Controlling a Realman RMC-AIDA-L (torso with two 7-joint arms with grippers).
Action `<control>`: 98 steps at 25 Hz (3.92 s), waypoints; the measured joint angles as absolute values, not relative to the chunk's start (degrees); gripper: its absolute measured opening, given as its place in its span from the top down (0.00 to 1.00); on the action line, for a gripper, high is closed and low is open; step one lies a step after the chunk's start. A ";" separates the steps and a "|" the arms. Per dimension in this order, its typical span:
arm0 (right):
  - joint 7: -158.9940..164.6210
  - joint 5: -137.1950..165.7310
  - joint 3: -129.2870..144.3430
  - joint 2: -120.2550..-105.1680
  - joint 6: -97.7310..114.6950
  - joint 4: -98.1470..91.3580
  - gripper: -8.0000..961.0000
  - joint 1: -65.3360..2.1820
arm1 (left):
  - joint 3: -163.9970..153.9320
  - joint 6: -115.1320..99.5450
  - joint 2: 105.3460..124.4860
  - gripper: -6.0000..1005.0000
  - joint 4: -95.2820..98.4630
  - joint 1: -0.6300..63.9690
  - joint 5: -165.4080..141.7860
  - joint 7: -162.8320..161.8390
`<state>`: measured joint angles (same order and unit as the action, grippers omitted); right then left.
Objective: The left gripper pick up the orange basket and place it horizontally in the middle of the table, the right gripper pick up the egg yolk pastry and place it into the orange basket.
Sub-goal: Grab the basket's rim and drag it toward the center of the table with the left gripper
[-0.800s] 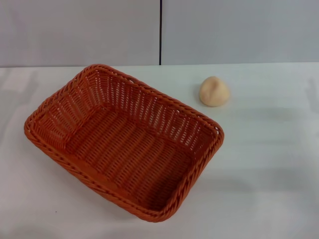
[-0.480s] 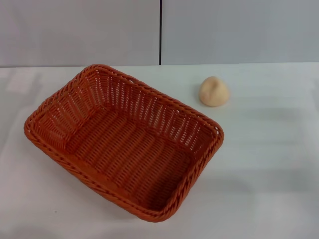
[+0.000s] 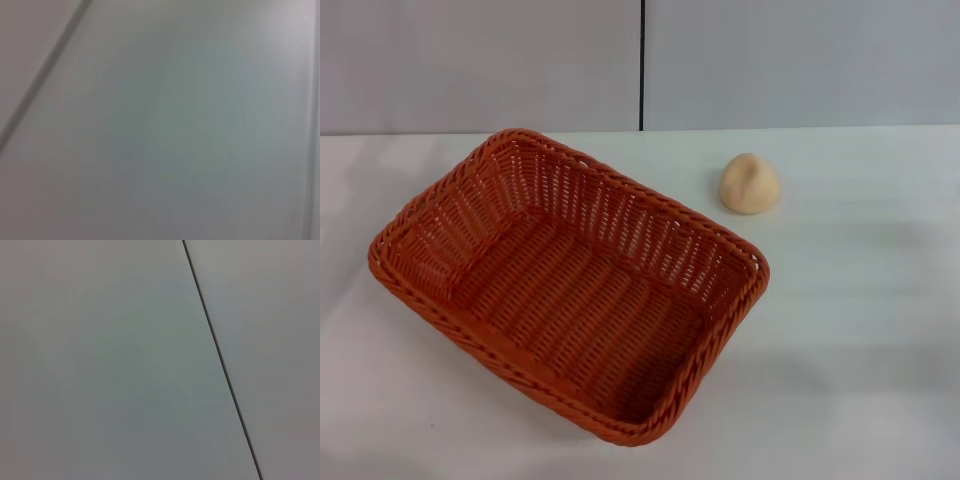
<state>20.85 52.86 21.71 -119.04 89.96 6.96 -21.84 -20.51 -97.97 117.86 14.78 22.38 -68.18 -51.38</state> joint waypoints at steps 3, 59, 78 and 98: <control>21.69 52.86 21.71 -119.03 89.93 6.63 0.26 -21.76 | -26.20 -96.88 117.72 0.24 20.52 23.22 -68.23 -56.62; 24.17 52.82 21.71 -119.18 88.23 8.01 0.26 -19.20 | -46.11 -80.93 116.41 0.31 55.70 44.38 -145.78 -111.69; 24.31 54.06 21.51 -119.27 87.76 8.27 0.26 -19.28 | -46.02 -77.45 116.43 0.33 52.93 44.38 -149.93 -111.79; 24.38 54.05 21.35 -119.27 86.89 8.34 0.27 -19.73 | -45.33 -81.72 116.96 0.76 59.65 42.60 -148.69 -115.48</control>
<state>24.39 54.06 21.35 -119.27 86.89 8.34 -19.73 -45.33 -81.72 116.96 59.65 42.60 -148.69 -115.48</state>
